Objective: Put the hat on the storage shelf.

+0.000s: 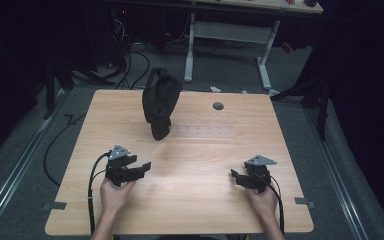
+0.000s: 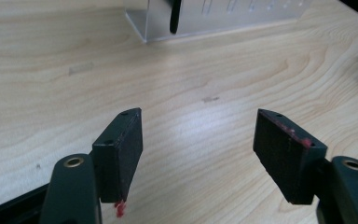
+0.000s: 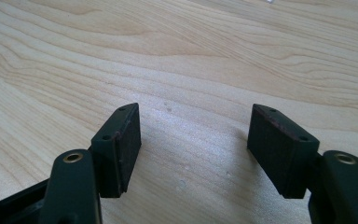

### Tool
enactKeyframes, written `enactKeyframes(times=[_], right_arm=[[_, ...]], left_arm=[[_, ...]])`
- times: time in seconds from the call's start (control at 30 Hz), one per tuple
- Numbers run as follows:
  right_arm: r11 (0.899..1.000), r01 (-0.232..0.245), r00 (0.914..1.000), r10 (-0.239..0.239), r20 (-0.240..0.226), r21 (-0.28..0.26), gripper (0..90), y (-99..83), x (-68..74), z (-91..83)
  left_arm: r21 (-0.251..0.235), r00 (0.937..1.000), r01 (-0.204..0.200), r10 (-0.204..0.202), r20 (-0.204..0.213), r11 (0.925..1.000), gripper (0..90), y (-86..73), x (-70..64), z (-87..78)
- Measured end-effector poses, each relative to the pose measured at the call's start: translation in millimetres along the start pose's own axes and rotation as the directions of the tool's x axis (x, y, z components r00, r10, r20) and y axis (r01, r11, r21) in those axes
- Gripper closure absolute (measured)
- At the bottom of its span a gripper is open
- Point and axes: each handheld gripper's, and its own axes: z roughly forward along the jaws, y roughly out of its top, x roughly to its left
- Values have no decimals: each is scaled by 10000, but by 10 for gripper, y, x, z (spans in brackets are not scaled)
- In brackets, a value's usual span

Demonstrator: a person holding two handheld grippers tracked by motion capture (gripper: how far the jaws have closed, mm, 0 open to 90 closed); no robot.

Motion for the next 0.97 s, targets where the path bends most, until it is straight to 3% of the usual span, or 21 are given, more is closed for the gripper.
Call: enactKeyframes(times=[0.17, 0.43, 0.53, 0.73, 0.97], right_arm=[[10000, -1, 10000, 1, 1, -1, 350, 0, 0, 0], [10000, 15, 10000, -15, 1, -1, 350, 0, -1, 0], [10000, 10, 10000, -10, -2, -9, 350, 0, -1, 1], [10000, 1, 10000, -1, -4, -8, 350, 0, -1, 1], [10000, 2, 10000, -2, -2, 2, 350, 0, -1, 0]], left_arm=[[-5, 9998, -131, 131, -173, 9999, 331, -119, 36, -2], [112, 9951, -791, 797, -589, 9968, 330, -323, 85, 35], [356, 9907, -1013, 1041, -878, 9942, 329, -404, 119, 78], [282, 9744, -1979, 1998, -1028, 9798, 311, -505, 112, 93], [258, 9751, -1915, 1931, -1093, 9812, 294, -507, 108, 94]])
